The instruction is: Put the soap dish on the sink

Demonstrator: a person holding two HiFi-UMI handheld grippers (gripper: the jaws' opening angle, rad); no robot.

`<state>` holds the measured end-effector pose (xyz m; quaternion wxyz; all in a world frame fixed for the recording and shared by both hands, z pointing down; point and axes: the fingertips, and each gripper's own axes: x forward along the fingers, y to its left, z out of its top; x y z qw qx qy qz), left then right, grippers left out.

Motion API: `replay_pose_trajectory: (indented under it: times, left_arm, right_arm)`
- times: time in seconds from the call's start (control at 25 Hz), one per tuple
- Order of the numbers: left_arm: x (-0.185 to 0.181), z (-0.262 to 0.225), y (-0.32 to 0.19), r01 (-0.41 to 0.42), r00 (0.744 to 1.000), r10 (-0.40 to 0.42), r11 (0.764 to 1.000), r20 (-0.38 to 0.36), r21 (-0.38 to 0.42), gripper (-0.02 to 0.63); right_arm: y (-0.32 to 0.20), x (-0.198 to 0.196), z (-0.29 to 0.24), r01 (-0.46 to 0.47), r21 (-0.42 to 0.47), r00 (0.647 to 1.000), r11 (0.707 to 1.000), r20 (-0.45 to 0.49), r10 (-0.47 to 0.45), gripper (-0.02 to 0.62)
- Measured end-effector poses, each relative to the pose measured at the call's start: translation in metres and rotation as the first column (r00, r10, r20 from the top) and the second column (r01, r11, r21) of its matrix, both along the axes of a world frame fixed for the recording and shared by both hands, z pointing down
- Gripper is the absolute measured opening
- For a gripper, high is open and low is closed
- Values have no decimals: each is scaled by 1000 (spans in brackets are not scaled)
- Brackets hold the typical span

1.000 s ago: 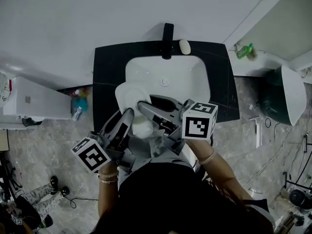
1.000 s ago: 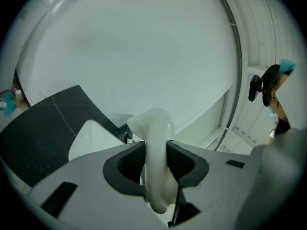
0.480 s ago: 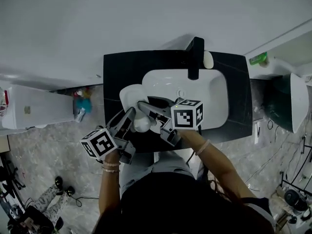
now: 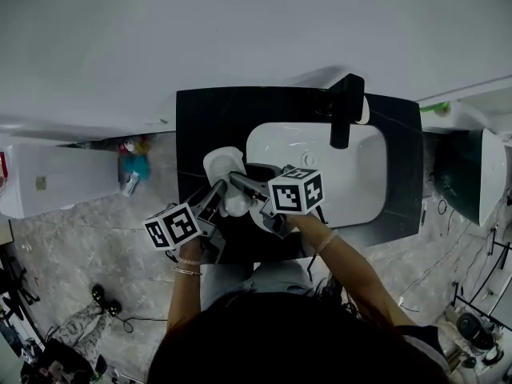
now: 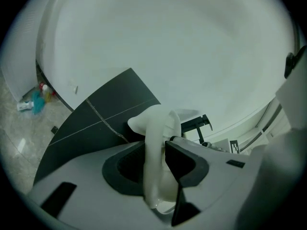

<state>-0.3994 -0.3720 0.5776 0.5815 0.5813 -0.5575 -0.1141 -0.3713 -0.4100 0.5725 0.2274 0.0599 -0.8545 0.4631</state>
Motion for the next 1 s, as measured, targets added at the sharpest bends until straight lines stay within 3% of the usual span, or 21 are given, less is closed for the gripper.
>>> replay_pose_trajectory:
  times: [0.4, 1.0]
  left_arm:
    - [-5, 16, 2, -77, 990, 81, 996, 116, -40, 133]
    - [-17, 8, 8, -34, 995, 31, 999, 99, 37, 133]
  right_arm:
    - [4, -2, 12, 54, 132, 996, 990, -73, -45, 147]
    - [-3, 3, 6, 10, 122, 999, 992, -45, -5, 176]
